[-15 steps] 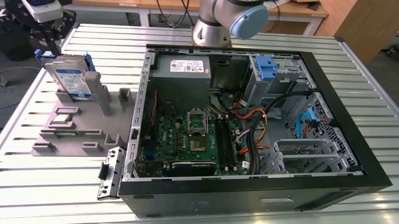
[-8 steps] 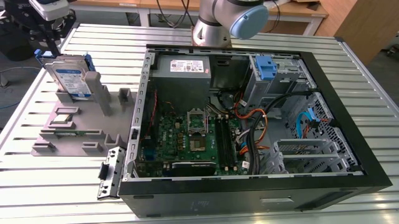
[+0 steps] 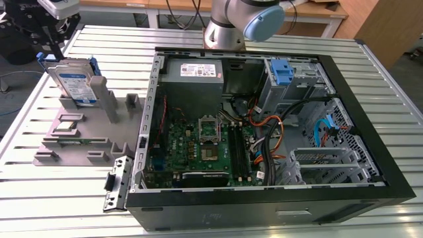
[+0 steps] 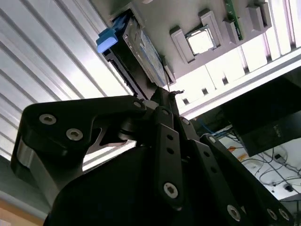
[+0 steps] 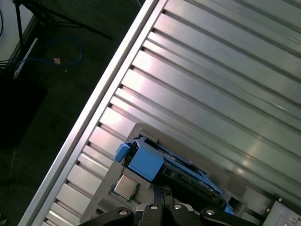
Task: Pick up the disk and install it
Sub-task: 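Pick up the disk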
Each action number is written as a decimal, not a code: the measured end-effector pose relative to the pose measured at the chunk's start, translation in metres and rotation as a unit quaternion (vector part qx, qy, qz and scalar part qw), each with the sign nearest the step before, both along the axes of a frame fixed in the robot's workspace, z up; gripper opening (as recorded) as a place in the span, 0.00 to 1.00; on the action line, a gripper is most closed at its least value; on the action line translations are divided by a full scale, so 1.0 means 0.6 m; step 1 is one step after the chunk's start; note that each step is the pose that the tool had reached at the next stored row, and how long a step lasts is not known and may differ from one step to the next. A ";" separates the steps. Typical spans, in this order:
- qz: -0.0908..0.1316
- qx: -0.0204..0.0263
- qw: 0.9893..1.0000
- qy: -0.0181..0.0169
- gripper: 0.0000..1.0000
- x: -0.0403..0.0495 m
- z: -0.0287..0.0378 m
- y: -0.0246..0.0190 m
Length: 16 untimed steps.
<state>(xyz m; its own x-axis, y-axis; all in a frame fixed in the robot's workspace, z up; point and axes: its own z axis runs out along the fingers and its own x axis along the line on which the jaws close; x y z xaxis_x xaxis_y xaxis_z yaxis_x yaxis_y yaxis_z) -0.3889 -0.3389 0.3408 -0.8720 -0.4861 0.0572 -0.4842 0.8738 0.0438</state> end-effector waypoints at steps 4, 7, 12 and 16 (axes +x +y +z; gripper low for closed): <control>0.037 0.000 0.999 0.000 0.10 0.000 0.000 0.0000; 0.063 0.000 0.998 0.000 0.10 0.000 0.000 0.0000; 0.108 0.000 0.994 0.000 0.10 0.000 -0.001 0.0000; 0.143 0.000 0.990 0.000 0.10 0.000 -0.001 0.0000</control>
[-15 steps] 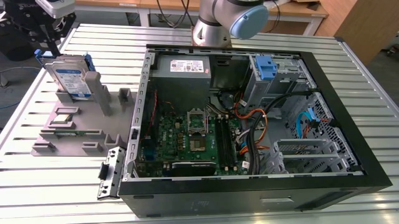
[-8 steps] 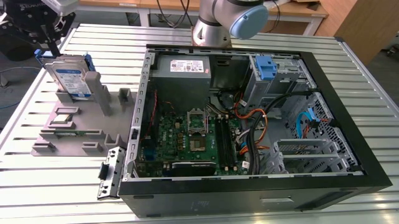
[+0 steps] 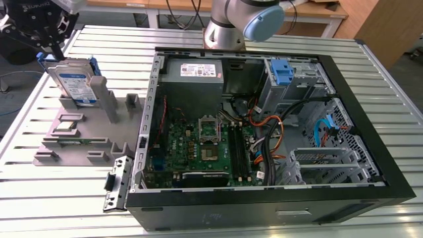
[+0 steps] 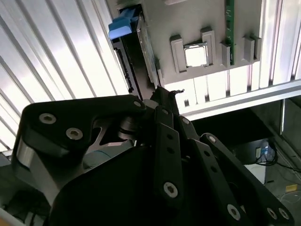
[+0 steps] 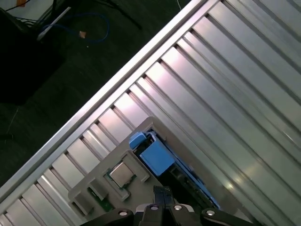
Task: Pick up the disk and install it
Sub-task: 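Pick up the disk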
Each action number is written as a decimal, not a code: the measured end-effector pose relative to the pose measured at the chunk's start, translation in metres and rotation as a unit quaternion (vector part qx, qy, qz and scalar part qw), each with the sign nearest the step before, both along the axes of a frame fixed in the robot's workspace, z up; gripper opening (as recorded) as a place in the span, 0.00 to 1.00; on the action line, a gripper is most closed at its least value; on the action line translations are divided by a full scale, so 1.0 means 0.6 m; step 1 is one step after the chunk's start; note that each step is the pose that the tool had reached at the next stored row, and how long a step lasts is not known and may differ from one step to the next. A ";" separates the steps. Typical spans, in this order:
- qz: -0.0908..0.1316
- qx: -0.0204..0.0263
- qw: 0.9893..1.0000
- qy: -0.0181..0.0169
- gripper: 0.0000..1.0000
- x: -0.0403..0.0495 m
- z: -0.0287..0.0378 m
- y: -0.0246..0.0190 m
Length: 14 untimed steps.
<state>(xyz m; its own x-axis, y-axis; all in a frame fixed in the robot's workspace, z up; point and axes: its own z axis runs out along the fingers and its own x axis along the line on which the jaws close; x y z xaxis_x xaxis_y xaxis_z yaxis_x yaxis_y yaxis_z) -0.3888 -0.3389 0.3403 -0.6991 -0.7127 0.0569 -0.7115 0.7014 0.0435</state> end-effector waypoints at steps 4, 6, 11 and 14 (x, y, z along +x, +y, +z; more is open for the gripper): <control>0.034 0.000 0.999 0.000 0.10 0.000 0.000 0.0000; 0.051 0.000 0.999 0.000 0.10 0.000 0.000 0.0000; 0.091 0.000 0.996 -0.002 0.10 0.000 -0.001 0.0000; 0.113 0.000 0.994 -0.003 0.10 0.000 -0.001 0.0001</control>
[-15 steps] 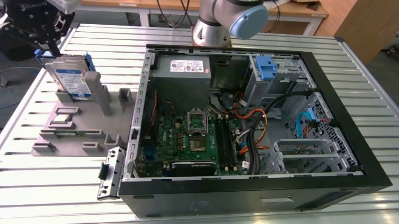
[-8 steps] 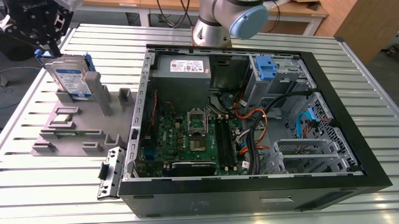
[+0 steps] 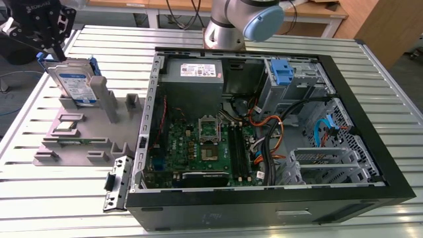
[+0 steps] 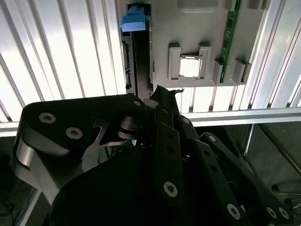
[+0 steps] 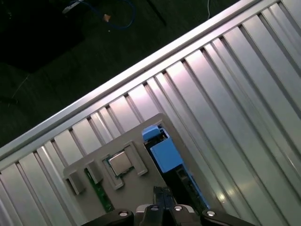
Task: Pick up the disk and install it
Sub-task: 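Pick up the disk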
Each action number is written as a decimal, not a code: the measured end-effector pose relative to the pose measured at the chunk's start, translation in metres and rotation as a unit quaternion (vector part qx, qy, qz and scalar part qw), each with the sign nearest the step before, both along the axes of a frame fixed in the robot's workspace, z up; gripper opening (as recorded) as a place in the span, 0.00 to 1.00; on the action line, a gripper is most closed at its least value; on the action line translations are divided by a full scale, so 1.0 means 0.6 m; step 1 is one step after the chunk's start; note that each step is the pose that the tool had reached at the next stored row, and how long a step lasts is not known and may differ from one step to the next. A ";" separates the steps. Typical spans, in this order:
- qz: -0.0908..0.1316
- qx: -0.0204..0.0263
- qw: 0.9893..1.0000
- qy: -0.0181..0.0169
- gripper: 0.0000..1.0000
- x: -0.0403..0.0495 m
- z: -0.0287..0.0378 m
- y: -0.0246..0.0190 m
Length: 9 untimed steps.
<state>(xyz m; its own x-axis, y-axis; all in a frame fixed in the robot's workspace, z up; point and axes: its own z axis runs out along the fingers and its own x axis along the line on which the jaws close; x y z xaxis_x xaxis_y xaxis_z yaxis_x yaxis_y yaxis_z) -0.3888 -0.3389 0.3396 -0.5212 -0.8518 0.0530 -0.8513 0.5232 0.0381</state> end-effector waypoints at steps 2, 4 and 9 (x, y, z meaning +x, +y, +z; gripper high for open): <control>0.013 0.000 1.000 -0.002 0.10 0.000 0.000 0.0000; 0.025 0.001 1.000 -0.005 0.10 0.000 0.000 0.0000; 0.048 0.006 0.999 -0.013 0.10 0.000 0.000 0.0000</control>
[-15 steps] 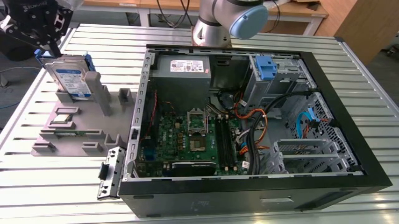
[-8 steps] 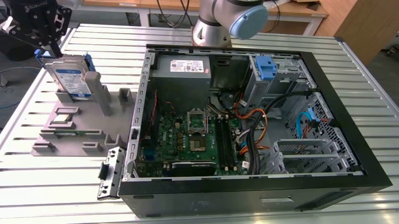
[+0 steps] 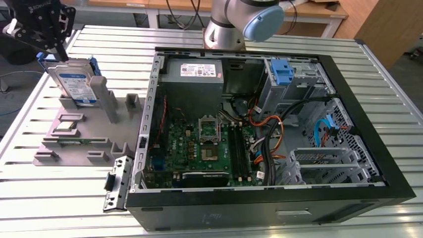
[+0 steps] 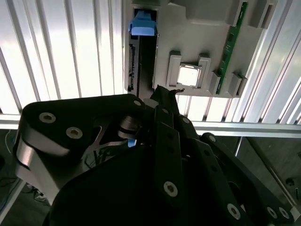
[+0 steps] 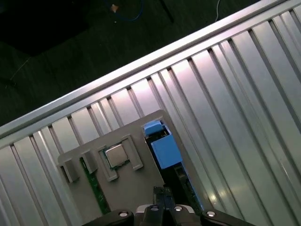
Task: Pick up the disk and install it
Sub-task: 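Pick up the disk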
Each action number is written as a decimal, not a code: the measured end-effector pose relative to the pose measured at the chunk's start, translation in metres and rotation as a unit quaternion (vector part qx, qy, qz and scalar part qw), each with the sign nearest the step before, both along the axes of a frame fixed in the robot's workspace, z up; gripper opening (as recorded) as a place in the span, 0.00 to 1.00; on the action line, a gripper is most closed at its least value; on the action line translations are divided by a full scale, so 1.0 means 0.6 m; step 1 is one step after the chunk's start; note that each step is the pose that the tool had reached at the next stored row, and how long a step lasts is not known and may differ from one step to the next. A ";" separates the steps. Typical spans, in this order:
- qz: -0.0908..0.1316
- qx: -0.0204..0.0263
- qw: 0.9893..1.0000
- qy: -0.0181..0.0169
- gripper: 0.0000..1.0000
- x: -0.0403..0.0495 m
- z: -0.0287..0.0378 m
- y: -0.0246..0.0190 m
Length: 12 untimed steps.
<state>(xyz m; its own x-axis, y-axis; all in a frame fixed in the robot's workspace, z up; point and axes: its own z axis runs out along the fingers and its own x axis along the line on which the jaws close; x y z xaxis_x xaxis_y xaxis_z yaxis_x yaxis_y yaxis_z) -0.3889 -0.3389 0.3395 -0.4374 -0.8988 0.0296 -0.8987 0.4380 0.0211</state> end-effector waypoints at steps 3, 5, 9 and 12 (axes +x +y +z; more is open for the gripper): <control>0.014 0.004 1.000 -0.004 0.10 0.000 0.000 0.0000; 0.024 0.006 1.000 -0.007 0.10 0.000 0.000 0.0000; 0.043 0.012 0.999 -0.009 0.10 0.000 0.000 -0.0001; 0.058 0.017 0.998 -0.010 0.10 0.000 -0.001 0.0000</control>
<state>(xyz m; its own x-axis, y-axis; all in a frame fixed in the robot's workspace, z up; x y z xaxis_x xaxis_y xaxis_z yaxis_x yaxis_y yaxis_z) -0.3888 -0.3389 0.3387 -0.3307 -0.9437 -0.0098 -0.9436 0.3306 0.0158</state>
